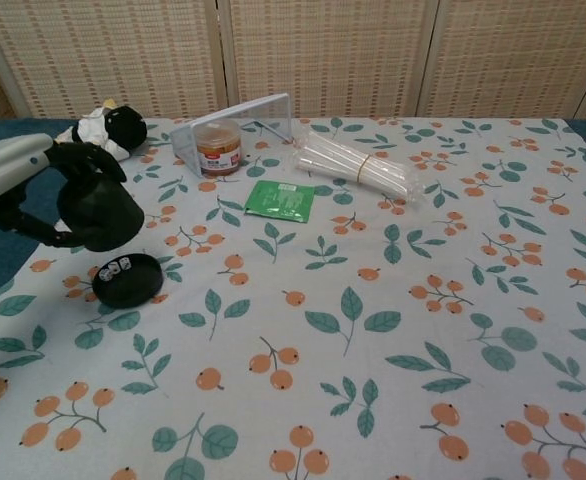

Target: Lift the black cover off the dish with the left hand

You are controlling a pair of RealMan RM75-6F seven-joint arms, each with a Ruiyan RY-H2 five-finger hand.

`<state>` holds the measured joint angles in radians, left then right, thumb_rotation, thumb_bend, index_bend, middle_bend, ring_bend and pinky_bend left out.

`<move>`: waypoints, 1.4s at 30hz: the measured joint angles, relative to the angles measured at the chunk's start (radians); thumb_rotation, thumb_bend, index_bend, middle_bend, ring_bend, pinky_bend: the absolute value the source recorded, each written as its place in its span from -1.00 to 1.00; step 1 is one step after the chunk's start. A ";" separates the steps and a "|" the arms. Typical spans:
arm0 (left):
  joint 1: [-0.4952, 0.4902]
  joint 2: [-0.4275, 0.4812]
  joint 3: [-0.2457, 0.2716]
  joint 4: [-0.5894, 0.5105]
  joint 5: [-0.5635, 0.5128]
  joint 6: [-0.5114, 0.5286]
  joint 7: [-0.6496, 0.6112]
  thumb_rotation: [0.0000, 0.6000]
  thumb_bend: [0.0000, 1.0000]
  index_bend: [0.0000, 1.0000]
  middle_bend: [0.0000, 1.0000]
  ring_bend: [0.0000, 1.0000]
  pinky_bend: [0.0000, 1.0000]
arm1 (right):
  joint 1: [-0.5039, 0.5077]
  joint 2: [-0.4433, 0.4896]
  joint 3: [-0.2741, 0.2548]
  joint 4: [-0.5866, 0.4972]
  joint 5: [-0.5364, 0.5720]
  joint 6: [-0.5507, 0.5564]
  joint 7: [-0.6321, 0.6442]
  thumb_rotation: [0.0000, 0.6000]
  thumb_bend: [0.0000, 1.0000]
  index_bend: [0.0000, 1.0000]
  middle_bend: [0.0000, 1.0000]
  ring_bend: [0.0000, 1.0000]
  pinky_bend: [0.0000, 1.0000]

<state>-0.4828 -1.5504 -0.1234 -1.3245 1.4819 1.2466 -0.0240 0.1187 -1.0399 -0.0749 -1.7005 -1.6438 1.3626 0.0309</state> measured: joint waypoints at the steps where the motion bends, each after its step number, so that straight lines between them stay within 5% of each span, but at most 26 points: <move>1: 0.001 0.019 -0.007 -0.021 -0.009 -0.001 -0.009 1.00 -0.10 -0.18 0.01 -0.02 -0.41 | 0.001 -0.001 0.000 0.000 0.001 -0.003 -0.002 0.50 -0.85 -1.00 -1.00 -1.00 -1.00; 6: 0.007 0.064 -0.020 -0.039 -0.050 -0.020 -0.006 1.00 -0.10 -0.18 -0.01 -0.05 -0.43 | 0.003 -0.003 -0.002 -0.004 -0.005 -0.006 -0.006 0.50 -0.85 -1.00 -1.00 -1.00 -1.00; 16: -0.002 0.010 0.022 0.127 -0.109 -0.127 0.092 1.00 -0.12 -0.31 -0.15 -0.21 -0.54 | 0.004 -0.009 -0.006 -0.007 -0.007 -0.011 -0.019 0.50 -0.85 -1.00 -1.00 -1.00 -1.00; 20: -0.003 -0.016 0.034 0.168 -0.111 -0.140 0.090 1.00 -0.18 -0.51 -0.49 -0.54 -0.58 | 0.004 -0.009 -0.005 -0.007 -0.004 -0.012 -0.021 0.50 -0.85 -1.00 -1.00 -1.00 -1.00; 25: -0.004 -0.031 0.035 0.195 -0.102 -0.125 0.095 1.00 -0.26 -0.99 -0.99 -1.00 -0.66 | 0.010 -0.014 -0.007 -0.006 -0.008 -0.022 -0.025 0.50 -0.85 -1.00 -1.00 -1.00 -1.00; 37: -0.004 -0.015 0.031 0.173 -0.097 -0.130 0.087 1.00 -0.30 -1.00 -1.00 -1.00 -0.73 | 0.012 -0.018 -0.009 -0.009 -0.009 -0.026 -0.036 0.50 -0.85 -1.00 -1.00 -1.00 -1.00; 42: 0.027 0.033 0.042 0.085 -0.045 -0.024 0.050 1.00 -0.28 -1.00 -1.00 -1.00 -0.79 | 0.006 -0.023 -0.006 -0.003 -0.012 -0.007 -0.040 0.50 -0.85 -1.00 -1.00 -1.00 -1.00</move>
<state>-0.4558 -1.5174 -0.0814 -1.2396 1.4374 1.2230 0.0258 0.1248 -1.0634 -0.0805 -1.7036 -1.6558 1.3554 -0.0088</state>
